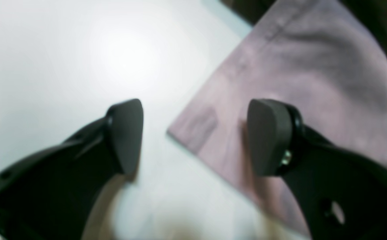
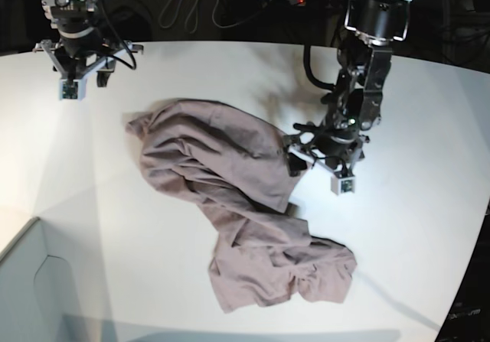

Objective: Layout the t-shirt on the table in an organized manner, then fold the t-shirt properly

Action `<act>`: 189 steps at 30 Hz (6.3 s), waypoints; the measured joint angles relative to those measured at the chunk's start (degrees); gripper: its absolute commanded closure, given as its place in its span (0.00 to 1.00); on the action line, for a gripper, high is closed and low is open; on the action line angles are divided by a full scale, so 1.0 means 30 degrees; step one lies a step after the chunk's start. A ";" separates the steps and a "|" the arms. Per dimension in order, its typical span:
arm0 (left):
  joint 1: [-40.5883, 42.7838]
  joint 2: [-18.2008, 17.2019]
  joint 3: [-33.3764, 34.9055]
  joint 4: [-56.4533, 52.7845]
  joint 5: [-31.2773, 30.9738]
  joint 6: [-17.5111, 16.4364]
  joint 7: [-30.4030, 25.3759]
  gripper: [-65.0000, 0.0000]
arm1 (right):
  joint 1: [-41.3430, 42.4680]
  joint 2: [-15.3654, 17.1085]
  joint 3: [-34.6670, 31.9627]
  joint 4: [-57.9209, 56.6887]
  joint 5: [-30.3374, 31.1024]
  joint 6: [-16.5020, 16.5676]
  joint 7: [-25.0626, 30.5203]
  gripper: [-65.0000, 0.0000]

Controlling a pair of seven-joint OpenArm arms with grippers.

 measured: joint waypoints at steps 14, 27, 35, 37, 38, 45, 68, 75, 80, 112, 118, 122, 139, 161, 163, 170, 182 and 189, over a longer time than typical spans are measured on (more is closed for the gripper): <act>-0.0284 -0.0160 -0.0015 -0.1231 -0.0306 -0.0211 -0.0262 1.00 | 0.0335 0.0015 0.0007 0.0000 0.0007 -0.0007 0.0036 0.66; 0.7227 -0.0648 -0.1202 1.1468 -0.0430 -0.0211 0.0474 1.00 | 0.0750 0.0109 -0.0007 -0.0015 0.0015 0.0000 0.0007 0.66; 1.2036 -0.0408 -0.5129 1.4651 -0.2149 -0.0102 0.0532 1.00 | 0.1195 0.0117 0.0000 -0.0036 0.0000 0.0000 -0.0007 0.66; 1.2029 -0.0495 -0.6033 1.4411 -0.3213 -0.0102 0.0444 0.99 | 0.1217 0.0109 0.0000 -0.0036 0.0000 0.0000 -0.0007 0.66; 1.1978 -0.0554 -0.6193 1.4061 -0.3708 -0.0087 0.0437 0.99 | 0.1158 0.0117 0.0000 -0.0036 0.0000 0.0000 -0.0007 0.66; 0.8357 -0.0517 -0.5122 1.1438 -0.4663 -0.0058 0.2528 0.62 | 0.1698 0.0080 -0.0962 -0.0036 0.0058 0.0000 0.0000 0.66; 0.0124 -0.0481 0.1326 0.0204 -0.4634 -0.0270 0.1778 0.50 | 0.1508 0.0117 -0.0911 -0.0036 0.0058 0.0000 -0.0066 0.66; 0.0503 0.0058 0.1362 0.0058 -0.4918 -0.0350 0.2244 0.98 | 0.1486 0.0109 -0.0874 -0.0036 0.0066 0.0000 -0.0073 0.66; 0.3395 0.0087 -0.0386 0.4444 -0.4707 -0.0044 0.2878 1.00 | 0.1763 0.0153 -0.0874 -0.0036 -0.0007 0.0000 -0.0102 0.66; 1.0885 0.2463 -0.8400 1.2648 -0.4619 -0.0080 0.2900 1.00 | 0.9085 0.0226 -0.8597 -0.1989 -0.0102 0.0000 -0.0073 0.42; 1.0870 0.2419 -0.8480 1.2648 -0.4605 -0.0080 0.2885 1.00 | 1.1941 0.1566 -1.1242 -0.6768 -0.0211 0.0517 -0.0168 0.40; 1.0928 0.2470 -0.8400 1.2648 -0.4619 -0.0080 0.2907 1.00 | 1.2750 0.1399 -1.1744 -0.9143 0.0015 0.1661 -0.0189 0.40; 1.0928 0.2550 -0.8488 1.2641 -0.4634 -0.0080 0.2907 1.00 | 1.4870 0.1166 -1.1744 -1.3843 -0.0066 0.1661 0.0168 0.88; 1.1395 0.3235 -0.4954 1.6495 -0.4634 -0.0087 0.2965 1.00 | 1.3733 0.1020 0.2193 -0.7329 -0.0007 0.1654 -0.0117 1.00; 1.1293 0.3220 -0.3716 1.6495 -0.4634 -0.0073 0.2965 1.00 | 1.3741 0.0903 0.3359 -0.7329 0.0015 0.1654 -0.0226 1.00; 0.8575 0.2149 0.1625 1.5657 -0.4473 -0.0022 0.2907 0.99 | 1.3763 0.1632 0.4612 -0.7351 -0.0044 0.1654 -0.0204 0.99; 0.4204 -0.0342 0.7752 1.0819 -0.4539 0.0073 0.3038 0.62 | 1.2735 0.2229 0.4750 -0.7322 -0.0131 0.1654 -0.0131 0.61; 0.3942 -0.1552 0.8954 1.2116 -0.4473 0.0058 0.3096 0.54 | 1.1278 0.1982 0.4663 -0.5501 -0.0124 0.1654 -0.0117 0.52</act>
